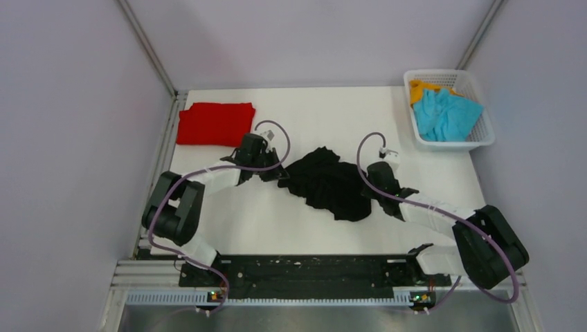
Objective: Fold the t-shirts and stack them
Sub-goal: Flatten out the tshirt
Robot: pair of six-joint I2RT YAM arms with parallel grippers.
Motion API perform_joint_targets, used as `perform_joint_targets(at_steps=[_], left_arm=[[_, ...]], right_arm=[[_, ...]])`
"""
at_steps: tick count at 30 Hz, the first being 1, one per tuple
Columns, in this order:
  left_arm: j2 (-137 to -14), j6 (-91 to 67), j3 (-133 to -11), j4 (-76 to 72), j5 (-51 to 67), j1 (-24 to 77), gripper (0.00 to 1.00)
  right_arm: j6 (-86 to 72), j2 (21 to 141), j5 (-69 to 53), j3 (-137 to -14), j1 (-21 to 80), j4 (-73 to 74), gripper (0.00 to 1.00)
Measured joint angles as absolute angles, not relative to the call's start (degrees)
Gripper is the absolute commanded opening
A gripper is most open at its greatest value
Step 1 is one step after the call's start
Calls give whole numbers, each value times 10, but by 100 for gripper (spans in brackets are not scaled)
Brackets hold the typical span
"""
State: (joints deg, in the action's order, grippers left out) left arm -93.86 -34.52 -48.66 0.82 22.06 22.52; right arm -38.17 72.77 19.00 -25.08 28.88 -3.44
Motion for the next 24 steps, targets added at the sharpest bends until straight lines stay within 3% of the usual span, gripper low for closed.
perform_joint_targets(at_steps=[5,14,24], left_arm=[[-900,-337,-517,69,187,225,0],[-730,-314,-635,130,128,225,0],[-513,-304,-721,157,110,226,0]], right_arm=[[-314,704,213,-315,287,2,0],[-169,515,241,-454,287,39,0],[-94,422,117,-645,287,126,0]])
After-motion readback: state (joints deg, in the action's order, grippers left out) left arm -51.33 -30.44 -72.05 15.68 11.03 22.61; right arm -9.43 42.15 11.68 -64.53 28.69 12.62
